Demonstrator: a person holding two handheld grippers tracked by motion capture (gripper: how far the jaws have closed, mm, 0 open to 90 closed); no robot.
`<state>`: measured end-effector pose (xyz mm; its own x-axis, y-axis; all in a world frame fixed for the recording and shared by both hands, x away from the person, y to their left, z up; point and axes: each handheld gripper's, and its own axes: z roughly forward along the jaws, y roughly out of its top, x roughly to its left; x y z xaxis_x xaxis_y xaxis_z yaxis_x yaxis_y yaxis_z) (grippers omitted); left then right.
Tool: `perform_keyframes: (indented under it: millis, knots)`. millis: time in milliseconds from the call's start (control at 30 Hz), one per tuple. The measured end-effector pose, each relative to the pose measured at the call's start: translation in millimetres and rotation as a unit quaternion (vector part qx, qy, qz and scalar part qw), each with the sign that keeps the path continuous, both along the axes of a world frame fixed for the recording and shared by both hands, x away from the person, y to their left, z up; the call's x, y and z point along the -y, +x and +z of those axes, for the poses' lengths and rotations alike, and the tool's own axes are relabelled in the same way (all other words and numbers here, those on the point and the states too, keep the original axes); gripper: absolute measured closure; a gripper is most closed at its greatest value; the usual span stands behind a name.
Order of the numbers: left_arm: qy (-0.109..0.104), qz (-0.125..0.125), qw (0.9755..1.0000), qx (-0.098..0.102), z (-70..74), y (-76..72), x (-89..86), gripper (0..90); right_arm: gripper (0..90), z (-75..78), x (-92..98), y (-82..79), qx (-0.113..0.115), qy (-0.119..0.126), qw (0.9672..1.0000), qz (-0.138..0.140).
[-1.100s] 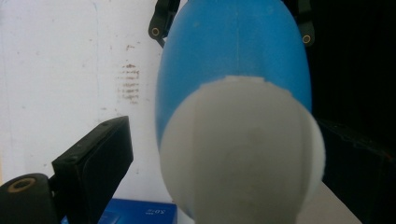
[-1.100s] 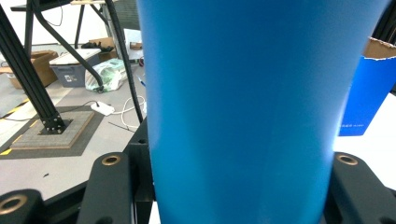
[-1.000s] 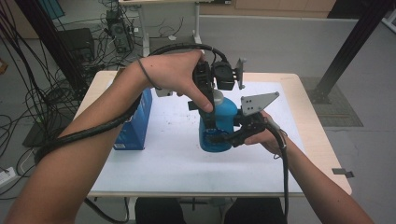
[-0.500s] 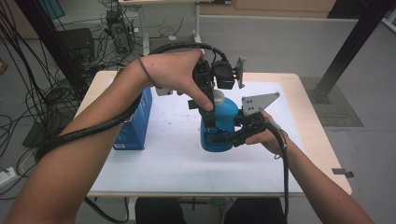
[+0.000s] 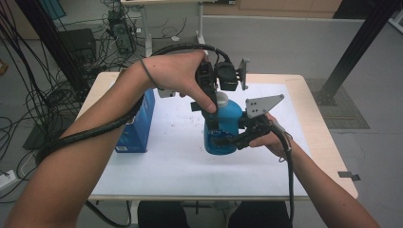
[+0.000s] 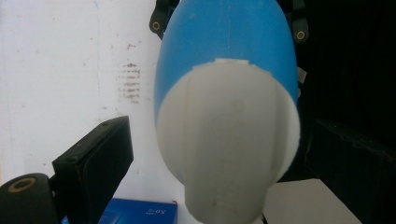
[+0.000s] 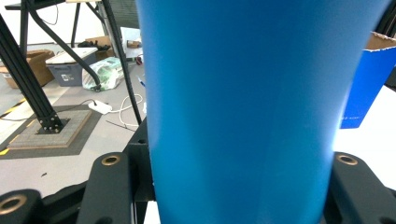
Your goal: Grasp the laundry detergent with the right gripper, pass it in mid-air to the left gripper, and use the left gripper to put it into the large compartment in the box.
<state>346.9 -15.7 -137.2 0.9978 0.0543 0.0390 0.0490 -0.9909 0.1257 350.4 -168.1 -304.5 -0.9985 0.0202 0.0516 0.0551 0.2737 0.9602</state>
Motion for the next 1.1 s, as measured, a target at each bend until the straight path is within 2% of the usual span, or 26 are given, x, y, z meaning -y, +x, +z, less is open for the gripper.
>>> perform_keyframes:
  millis: [1100]
  knots:
    - [0.005, 0.001, 1.0000, 0.000, 0.8, -2.0, 3.7, 7.9, 43.3, 0.4, 3.0, -1.8, 0.004, 0.002, 1.0000, -0.003]
